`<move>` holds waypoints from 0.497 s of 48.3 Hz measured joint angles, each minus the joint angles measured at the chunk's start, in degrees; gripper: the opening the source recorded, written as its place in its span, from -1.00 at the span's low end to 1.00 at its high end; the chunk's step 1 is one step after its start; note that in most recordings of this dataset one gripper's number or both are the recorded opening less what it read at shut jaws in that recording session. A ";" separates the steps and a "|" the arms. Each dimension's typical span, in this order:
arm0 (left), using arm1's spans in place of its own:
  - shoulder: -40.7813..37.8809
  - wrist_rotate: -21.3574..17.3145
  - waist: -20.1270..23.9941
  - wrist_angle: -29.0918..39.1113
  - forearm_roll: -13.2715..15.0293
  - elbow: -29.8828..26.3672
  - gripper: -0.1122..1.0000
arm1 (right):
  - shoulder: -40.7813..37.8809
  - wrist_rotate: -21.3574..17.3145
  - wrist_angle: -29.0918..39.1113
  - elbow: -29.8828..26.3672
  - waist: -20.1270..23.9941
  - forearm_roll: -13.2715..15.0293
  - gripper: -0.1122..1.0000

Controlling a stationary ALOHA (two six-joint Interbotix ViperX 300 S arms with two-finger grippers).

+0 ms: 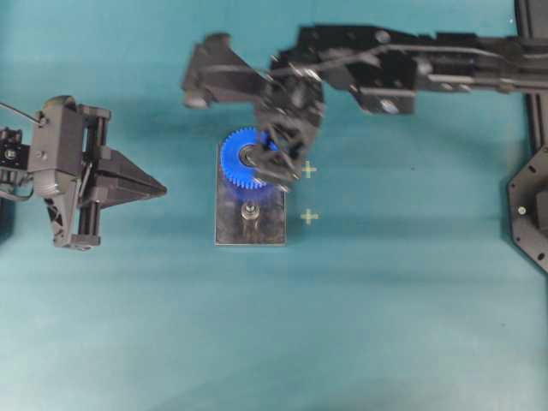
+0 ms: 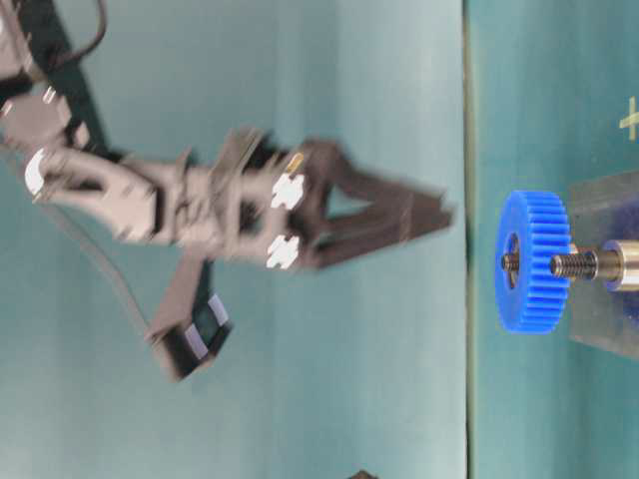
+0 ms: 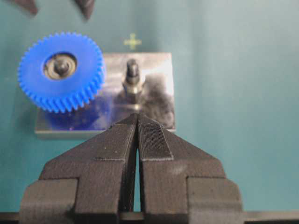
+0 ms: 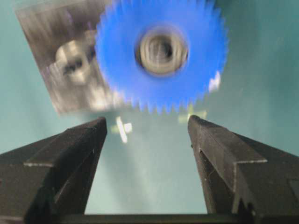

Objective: Fit the large gear onto the shaft.
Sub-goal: 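Open the right gripper and withdraw it from the gear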

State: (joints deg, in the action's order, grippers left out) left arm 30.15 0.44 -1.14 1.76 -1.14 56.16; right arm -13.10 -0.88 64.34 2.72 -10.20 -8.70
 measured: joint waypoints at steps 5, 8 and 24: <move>-0.09 0.00 0.00 0.09 0.00 0.00 -0.80 | 2.20 0.97 -5.01 3.43 0.97 0.00 0.56; -0.09 0.00 0.00 0.09 0.00 0.09 -0.80 | 3.60 1.76 -8.70 5.45 1.58 0.09 0.56; -0.35 0.00 0.00 0.09 0.00 0.26 -0.80 | 11.25 2.11 -19.51 14.94 3.43 0.18 0.56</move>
State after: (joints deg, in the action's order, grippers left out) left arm 29.79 0.44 -1.14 1.85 -1.14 56.43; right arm -1.85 1.23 44.82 17.67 -6.77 -8.53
